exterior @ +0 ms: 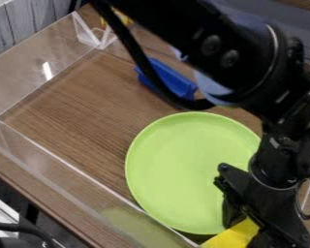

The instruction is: Put the banana in the green plate

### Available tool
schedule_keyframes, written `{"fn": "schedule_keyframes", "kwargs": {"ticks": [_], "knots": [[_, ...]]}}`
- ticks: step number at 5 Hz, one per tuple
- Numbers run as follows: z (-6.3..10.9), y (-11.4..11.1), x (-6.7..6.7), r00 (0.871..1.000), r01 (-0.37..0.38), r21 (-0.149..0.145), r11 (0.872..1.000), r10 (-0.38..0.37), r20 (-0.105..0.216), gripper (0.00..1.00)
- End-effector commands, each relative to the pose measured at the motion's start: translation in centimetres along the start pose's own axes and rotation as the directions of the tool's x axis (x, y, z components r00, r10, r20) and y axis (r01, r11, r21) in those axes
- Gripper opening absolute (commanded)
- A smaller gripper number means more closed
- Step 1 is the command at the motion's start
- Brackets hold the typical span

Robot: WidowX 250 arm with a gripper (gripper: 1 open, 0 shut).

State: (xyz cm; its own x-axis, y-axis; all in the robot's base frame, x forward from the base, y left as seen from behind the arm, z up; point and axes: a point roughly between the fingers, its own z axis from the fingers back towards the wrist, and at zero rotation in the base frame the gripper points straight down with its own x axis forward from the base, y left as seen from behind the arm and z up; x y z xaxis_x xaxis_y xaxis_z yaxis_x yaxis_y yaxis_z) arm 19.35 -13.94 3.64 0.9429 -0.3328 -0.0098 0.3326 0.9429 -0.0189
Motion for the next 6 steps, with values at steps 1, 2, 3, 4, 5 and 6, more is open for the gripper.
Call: {"fn": "schedule_keyframes", "kwargs": {"ticks": [1, 2, 3, 4, 5, 6], "knots": [[2.2, 0.4, 0.7, 0.999, -0.002, -0.007, 1.000, 0.002, 0.047, 0.00], [3.4, 1.0, 0.3, 0.999, 0.002, 0.003, 1.000, -0.002, 0.035, 0.00], [4.9, 2.1, -0.1, 1.000, 0.009, 0.015, 1.000, -0.010, 0.019, 0.00], [4.1, 2.5, -0.2, 1.000, 0.003, 0.018, 1.000, -0.003, 0.016, 0.00], [3.7, 2.7, -0.4, 1.000, 0.010, 0.018, 1.000, -0.011, 0.014, 1.00], [3.1, 2.8, -0.4, 1.000, 0.016, 0.018, 1.000, -0.016, 0.014, 1.00]]}}
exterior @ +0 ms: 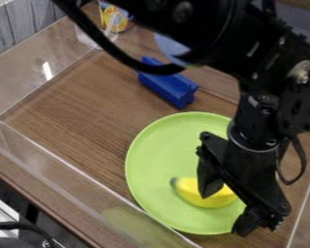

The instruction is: Put the banana in the green plate

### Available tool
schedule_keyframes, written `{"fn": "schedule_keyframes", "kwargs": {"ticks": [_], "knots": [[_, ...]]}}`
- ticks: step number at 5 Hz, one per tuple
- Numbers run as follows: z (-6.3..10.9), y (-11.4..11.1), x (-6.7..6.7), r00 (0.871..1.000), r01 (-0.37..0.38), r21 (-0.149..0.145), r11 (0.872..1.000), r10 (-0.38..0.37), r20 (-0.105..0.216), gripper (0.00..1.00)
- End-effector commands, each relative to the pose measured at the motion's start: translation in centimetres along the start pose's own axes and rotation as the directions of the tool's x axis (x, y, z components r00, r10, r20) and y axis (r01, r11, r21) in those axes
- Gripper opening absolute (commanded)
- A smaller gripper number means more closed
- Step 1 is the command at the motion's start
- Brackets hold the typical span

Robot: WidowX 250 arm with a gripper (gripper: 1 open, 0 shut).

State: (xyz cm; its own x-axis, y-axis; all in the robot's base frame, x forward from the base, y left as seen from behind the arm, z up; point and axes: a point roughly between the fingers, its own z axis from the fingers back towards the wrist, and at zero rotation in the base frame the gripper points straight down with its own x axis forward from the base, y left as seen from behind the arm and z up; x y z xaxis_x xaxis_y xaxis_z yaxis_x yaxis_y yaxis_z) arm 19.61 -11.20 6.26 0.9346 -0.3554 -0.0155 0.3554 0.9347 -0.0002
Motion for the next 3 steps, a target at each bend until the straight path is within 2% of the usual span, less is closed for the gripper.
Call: {"fn": "schedule_keyframes", "kwargs": {"ticks": [1, 3], "knots": [[-0.17, 0.25, 0.35, 1.000, -0.001, 0.000, 1.000, 0.001, 0.020, 1.00], [-1.06, 0.39, 0.53, 1.000, 0.004, 0.003, 1.000, -0.004, 0.017, 1.00]]}}
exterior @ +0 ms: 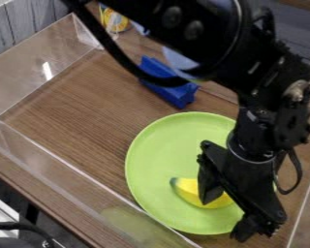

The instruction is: Put the banana in the green plate

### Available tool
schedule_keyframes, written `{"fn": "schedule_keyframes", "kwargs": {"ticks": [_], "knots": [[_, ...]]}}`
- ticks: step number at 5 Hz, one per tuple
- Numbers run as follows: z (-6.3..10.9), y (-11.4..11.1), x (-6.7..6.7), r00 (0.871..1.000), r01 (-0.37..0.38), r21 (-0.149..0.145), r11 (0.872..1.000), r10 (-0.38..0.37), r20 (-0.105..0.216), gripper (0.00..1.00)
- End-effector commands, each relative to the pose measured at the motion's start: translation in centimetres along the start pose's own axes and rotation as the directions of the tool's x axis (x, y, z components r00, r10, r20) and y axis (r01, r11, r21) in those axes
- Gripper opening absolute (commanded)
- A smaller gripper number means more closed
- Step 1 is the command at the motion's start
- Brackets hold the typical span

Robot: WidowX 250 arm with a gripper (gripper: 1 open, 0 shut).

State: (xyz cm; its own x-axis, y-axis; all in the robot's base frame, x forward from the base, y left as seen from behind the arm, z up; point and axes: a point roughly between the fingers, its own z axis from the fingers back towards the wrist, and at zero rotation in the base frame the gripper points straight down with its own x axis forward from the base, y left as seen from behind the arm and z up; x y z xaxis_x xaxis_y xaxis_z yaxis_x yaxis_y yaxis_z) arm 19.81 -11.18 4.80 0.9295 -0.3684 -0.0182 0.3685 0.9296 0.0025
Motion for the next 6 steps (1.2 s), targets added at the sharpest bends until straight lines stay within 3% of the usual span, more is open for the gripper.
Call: {"fn": "schedule_keyframes", "kwargs": {"ticks": [1, 6], "knots": [[0.1, 0.4, 0.4, 1.000, -0.008, 0.001, 1.000, 0.008, 0.018, 1.00], [-1.6, 0.7, 0.7, 1.000, 0.003, 0.007, 1.000, -0.003, 0.009, 1.00]]}}
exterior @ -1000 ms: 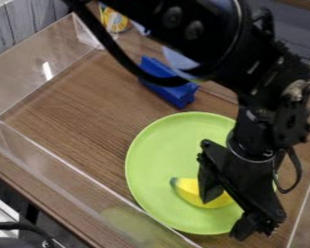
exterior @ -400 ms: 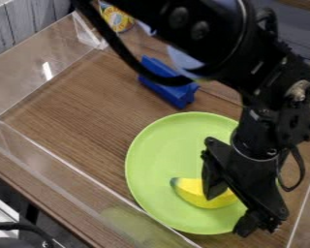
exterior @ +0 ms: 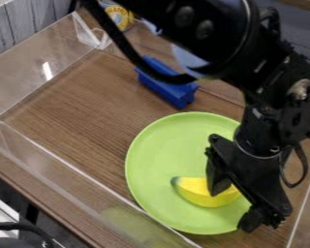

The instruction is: Put the banana in the green plate

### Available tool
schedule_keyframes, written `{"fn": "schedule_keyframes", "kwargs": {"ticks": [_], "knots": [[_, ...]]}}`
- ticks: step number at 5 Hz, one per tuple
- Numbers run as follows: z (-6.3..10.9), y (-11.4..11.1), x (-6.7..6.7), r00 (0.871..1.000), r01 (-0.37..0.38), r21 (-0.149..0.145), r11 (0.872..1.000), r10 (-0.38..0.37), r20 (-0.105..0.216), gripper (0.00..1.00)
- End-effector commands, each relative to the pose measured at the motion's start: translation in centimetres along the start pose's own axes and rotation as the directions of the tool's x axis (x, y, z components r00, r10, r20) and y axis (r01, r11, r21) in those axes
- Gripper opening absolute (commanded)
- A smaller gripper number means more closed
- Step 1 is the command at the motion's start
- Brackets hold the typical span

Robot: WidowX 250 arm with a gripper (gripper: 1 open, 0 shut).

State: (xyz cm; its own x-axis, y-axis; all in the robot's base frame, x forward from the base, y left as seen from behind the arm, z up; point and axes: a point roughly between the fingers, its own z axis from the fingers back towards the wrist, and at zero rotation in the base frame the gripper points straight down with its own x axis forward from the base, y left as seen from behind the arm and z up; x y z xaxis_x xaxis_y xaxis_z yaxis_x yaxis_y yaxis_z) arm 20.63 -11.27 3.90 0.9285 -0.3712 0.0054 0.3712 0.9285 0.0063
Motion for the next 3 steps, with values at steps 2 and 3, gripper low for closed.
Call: {"fn": "schedule_keyframes", "kwargs": {"ticks": [2, 3], "knots": [[0.8, 1.4, 0.1, 1.000, -0.007, 0.016, 1.000, 0.007, -0.005, 1.00], [1.6, 2.0, 0.4, 1.000, -0.012, 0.020, 1.000, 0.012, 0.008, 1.00]]}}
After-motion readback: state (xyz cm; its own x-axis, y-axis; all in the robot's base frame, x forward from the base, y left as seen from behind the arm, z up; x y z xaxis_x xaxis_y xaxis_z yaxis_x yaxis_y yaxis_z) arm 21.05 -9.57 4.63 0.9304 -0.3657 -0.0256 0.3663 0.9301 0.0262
